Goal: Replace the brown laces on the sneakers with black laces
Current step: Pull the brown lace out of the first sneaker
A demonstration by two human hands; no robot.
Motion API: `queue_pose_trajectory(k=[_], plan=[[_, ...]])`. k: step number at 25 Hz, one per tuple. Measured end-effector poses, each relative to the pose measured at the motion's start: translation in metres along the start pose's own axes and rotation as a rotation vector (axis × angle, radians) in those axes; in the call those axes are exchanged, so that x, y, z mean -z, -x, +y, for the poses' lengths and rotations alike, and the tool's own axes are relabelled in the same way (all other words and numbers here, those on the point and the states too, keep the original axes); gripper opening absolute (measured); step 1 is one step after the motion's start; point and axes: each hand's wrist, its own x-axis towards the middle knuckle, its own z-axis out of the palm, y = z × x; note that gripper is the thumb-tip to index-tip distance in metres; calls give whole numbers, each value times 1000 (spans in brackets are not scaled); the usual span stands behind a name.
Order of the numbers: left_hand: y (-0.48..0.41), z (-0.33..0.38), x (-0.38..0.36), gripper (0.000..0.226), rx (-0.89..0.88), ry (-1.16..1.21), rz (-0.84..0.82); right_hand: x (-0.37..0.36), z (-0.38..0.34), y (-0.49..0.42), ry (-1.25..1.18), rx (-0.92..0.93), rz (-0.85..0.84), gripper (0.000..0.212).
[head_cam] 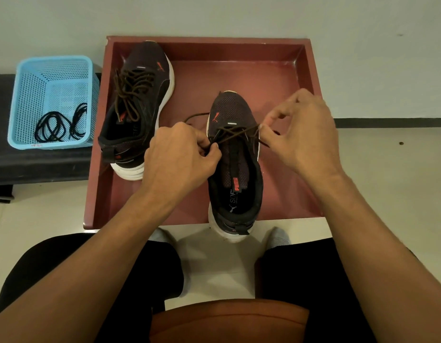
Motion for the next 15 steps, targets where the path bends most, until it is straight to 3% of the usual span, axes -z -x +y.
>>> queue_pose_trajectory(k=[3,9,15], plan=[[-1,-2,-1,21,-14,11,4,4,12,-3,26,-102,20,7],[0,-3,0,20,-19,51,11,-13,-20,10,-123,221,-108,21],[0,0,1,14,-14,71,17,-30,-37,16,-38,273,-134,17]])
